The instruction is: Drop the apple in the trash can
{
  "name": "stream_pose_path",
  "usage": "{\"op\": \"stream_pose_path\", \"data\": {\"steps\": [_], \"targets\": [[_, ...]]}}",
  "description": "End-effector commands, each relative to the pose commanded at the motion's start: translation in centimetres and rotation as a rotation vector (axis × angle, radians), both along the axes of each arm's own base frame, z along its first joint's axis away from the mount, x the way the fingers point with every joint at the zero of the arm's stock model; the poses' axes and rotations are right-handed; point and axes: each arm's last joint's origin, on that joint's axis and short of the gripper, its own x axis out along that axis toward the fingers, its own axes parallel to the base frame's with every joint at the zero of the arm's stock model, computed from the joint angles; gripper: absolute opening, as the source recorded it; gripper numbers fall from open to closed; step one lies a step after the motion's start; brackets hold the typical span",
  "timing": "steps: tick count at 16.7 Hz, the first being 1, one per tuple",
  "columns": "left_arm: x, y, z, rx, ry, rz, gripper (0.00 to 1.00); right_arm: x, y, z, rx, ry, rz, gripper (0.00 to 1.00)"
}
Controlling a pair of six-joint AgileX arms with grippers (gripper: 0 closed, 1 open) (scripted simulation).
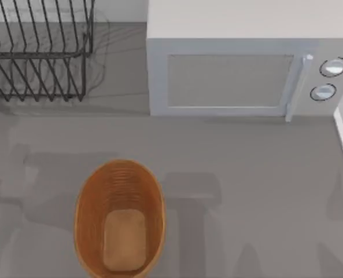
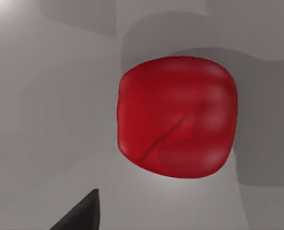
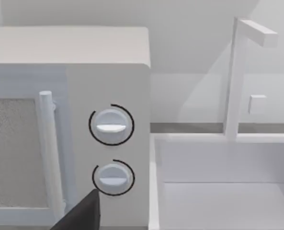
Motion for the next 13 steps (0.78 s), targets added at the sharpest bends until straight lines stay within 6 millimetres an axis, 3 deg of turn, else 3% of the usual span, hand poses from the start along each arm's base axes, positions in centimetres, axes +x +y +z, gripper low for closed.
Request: {"op": "stream_pose_path", "data": {"steps": [5,11,13], "targets": [[2.7,1.5,-1.5,-0.016,0.102,-0.004,1.0,0.0,0.0,0.0,0.0,0.0,0.0,1.0],[2.8,1.3,-1.6,-0.017,0.103,-0.008,1.0,0.0,0.0,0.0,0.0,0.0,0.0,1.0],[2.8,1.5,-2.7,-0.018,0.108,-0.005,1.0,0.0,0.0,0.0,0.0,0.0,0.0,1.0]]}}
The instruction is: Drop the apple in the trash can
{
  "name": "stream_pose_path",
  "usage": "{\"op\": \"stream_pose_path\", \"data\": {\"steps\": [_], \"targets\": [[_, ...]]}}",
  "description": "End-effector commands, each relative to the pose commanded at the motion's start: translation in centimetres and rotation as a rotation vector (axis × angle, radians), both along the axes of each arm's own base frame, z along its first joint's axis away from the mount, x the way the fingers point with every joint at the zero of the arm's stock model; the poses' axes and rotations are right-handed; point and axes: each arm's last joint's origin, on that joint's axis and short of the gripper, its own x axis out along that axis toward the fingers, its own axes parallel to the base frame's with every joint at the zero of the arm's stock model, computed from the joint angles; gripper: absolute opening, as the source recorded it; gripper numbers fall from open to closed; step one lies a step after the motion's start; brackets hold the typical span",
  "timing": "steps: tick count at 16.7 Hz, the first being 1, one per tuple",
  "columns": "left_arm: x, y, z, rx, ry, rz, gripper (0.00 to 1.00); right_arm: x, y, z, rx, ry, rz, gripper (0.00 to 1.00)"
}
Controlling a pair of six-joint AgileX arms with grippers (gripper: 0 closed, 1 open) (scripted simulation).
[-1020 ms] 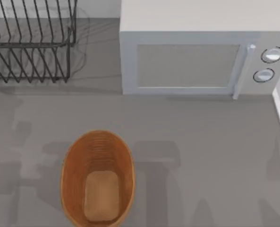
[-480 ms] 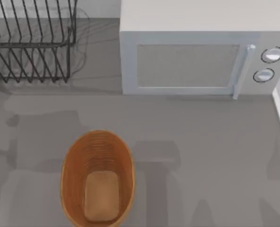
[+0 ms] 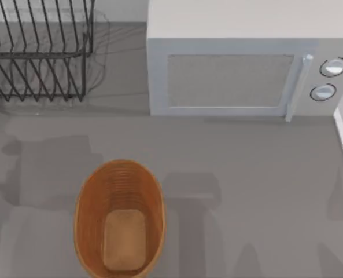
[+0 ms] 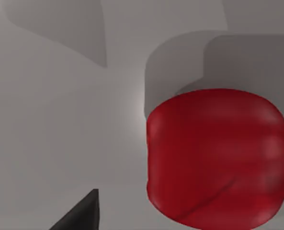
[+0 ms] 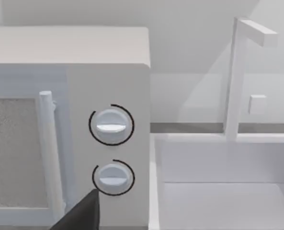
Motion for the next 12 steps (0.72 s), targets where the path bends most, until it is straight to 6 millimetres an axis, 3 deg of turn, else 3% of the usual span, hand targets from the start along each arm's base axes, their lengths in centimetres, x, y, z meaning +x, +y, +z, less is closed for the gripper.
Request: {"op": "stream_pose_path", "data": {"steps": [6,10,12], "targets": [[-0.4,0.3,-5.4,0.001,-0.006,0.0,1.0,0.0,0.0,0.0,0.0,0.0,0.0,1.0],[-0.5,0.3,-5.8,0.001,-0.003,0.0,1.0,0.0,0.0,0.0,0.0,0.0,0.0,1.0],[-0.5,0.3,-5.8,0.001,-0.003,0.0,0.85,0.0,0.0,0.0,0.0,0.0,0.0,1.0]]}}
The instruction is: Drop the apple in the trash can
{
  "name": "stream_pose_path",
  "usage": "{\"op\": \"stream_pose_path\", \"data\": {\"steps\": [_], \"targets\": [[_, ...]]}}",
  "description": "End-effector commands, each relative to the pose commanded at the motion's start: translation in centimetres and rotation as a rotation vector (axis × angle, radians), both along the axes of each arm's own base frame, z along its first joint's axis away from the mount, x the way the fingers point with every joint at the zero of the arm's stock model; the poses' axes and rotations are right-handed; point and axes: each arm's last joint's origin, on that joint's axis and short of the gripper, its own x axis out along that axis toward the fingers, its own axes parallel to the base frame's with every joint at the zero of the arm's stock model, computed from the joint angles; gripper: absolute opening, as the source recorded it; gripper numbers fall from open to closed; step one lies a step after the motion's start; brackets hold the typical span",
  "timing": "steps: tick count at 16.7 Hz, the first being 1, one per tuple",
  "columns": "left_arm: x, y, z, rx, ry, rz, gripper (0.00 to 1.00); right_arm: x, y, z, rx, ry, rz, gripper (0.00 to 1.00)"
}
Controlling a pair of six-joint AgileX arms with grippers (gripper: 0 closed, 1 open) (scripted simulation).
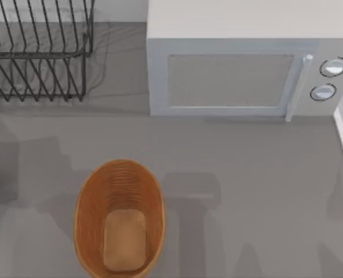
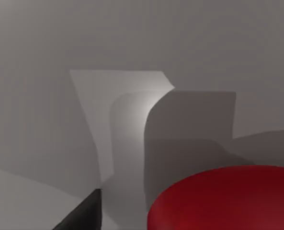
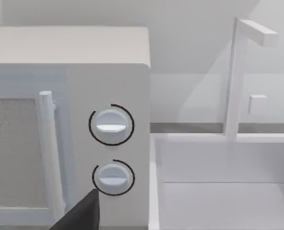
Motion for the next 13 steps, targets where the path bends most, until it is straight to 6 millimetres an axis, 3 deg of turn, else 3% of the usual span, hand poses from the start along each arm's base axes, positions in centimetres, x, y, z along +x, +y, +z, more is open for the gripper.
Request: {"op": "stream_pose_path", "data": {"steps": [11,13], "targets": [[0.0,0.0,0.0,0.0,0.0,0.0,0.02,0.0,0.0,0.0,0.0,0.0,0.0,1.0],[0.0,0.0,0.0,0.0,0.0,0.0,0.0,0.0,0.0,0.0,0.0,0.0,0.0,1.0]]}}
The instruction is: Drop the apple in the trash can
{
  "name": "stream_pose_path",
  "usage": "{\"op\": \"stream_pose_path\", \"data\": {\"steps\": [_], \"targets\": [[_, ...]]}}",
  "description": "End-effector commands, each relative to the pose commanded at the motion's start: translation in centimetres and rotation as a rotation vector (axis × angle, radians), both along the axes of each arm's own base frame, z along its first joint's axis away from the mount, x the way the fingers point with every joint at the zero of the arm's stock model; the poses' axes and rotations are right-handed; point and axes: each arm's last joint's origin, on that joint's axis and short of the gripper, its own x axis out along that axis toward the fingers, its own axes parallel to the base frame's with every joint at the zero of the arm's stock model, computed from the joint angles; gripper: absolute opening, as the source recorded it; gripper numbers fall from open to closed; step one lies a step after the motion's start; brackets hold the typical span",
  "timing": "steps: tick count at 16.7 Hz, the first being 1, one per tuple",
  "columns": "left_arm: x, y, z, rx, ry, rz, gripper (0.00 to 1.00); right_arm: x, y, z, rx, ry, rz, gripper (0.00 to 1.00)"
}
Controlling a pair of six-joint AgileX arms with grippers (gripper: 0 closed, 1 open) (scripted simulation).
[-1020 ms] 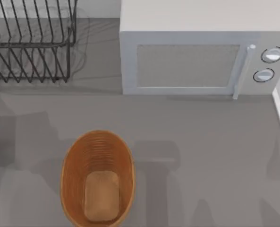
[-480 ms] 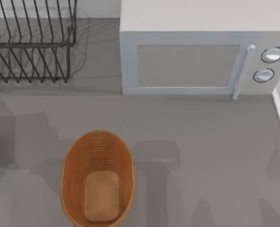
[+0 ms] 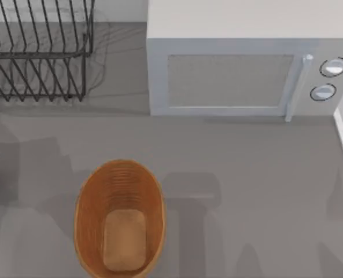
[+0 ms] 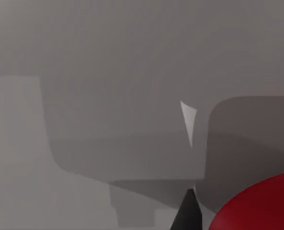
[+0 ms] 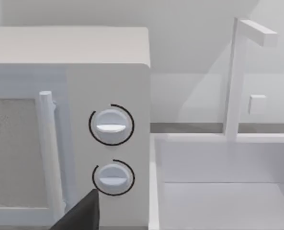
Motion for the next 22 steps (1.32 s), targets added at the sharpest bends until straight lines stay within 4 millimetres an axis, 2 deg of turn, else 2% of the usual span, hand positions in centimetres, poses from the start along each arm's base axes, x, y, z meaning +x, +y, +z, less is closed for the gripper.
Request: {"op": "stream_pose_path", "data": {"steps": [6,10,14,19,22], "targets": [[0.0,0.0,0.0,0.0,0.0,0.0,0.0,0.0,0.0,0.0,0.0,0.0,0.0,1.0],[0.4,-0.2,1.6,-0.024,-0.02,0.012,0.0,0.0,0.0,0.0,0.0,0.0,0.0,1.0],[1.1,0.0,6.2,-0.028,-0.006,0.009,0.0,0.0,0.0,0.0,0.0,0.0,0.0,1.0],[0.4,-0.2,13.3,-0.032,0.012,0.008,0.0,0.0,0.0,0.0,0.0,0.0,0.0,1.0],[0.0,-0.3,15.5,-0.027,-0.012,0.009,0.0,0.0,0.0,0.0,0.0,0.0,0.0,1.0]]}}
